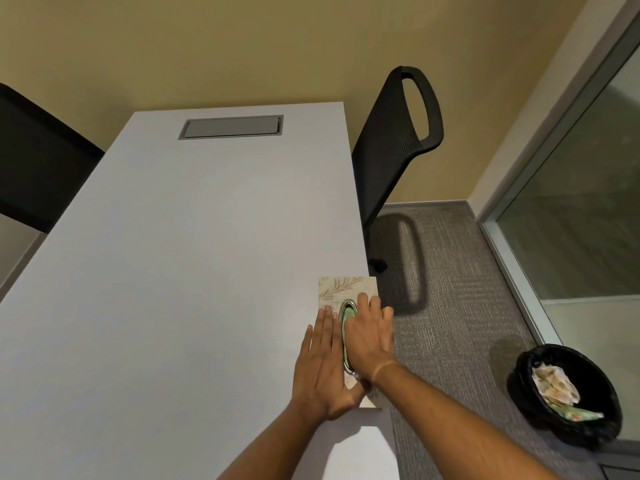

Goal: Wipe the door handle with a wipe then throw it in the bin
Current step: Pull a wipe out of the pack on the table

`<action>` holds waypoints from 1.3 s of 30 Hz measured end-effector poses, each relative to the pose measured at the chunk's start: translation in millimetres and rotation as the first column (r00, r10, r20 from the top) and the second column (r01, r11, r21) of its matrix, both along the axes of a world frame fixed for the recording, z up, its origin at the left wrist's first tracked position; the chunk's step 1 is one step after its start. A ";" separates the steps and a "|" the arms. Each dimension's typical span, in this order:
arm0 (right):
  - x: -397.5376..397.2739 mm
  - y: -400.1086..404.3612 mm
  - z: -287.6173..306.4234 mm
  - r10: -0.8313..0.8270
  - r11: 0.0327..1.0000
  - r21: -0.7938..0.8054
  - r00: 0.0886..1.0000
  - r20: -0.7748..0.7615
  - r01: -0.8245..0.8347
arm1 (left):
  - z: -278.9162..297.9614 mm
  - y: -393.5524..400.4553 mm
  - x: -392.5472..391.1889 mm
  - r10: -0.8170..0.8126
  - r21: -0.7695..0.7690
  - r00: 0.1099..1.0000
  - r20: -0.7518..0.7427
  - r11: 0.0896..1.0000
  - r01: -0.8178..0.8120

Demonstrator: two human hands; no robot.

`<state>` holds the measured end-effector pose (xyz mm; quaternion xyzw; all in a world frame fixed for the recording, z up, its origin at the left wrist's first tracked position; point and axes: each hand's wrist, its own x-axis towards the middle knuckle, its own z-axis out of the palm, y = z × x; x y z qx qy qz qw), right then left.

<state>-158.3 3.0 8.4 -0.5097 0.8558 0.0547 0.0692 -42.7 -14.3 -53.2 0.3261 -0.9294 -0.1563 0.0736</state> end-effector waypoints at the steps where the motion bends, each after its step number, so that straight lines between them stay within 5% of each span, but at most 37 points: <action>1: -0.1 -0.4 -1.4 -0.005 1.000 -0.006 1.000 0.002 0.005 | 0.0 -0.2 -0.1 0.000 0.002 1.000 0.006 1.000 0.000; 10: -11.2 8.3 -18.1 0.011 0.990 -0.140 0.997 0.078 0.000 | 5.4 -1.6 -0.5 -0.027 0.008 0.995 0.095 1.000 0.027; 17: -35.1 22.3 -5.2 0.071 0.977 -0.211 0.905 0.419 0.020 | 2.5 -1.2 -0.1 -0.039 0.032 0.996 0.082 0.999 0.036; 20: -44.5 27.5 11.8 0.085 0.961 -0.254 0.765 0.639 0.106 | 4.3 -2.1 0.7 -0.044 0.013 0.994 0.102 0.999 0.043; 25: -56.7 33.4 38.1 0.060 0.900 -0.209 0.366 0.929 0.383 | 3.8 -2.7 1.0 -0.042 0.031 0.992 0.120 0.999 0.038; 35: -62.0 26.2 63.1 0.054 0.712 0.048 -0.123 0.991 0.700 | 5.2 -1.9 1.4 -0.031 0.023 0.993 0.116 0.999 0.029; 39: -59.4 28.5 54.9 0.017 0.703 0.115 -0.178 0.984 0.702 | 4.6 -1.9 0.1 -0.033 0.020 0.992 0.119 0.999 0.031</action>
